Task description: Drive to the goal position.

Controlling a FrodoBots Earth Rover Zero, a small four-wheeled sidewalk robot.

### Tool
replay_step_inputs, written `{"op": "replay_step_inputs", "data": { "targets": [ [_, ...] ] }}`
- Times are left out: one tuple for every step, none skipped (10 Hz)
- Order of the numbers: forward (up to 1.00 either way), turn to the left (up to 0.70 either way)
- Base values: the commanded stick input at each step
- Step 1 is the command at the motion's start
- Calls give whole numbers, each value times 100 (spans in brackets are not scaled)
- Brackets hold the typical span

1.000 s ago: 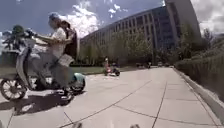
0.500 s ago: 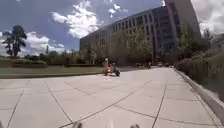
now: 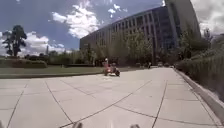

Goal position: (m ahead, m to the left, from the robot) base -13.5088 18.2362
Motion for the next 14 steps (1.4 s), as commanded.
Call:
{"op": "replay_step_inputs", "data": {
  "targets": [
    [7, 0],
    [6, 0],
    [5, 0],
    [4, 0],
    [5, 0],
    [5, 0],
    [6, 0],
    [6, 0],
    [6, 0],
    [6, 0],
    [6, 0],
    [6, 0],
    [6, 0],
    [6, 0]
  ]
}}
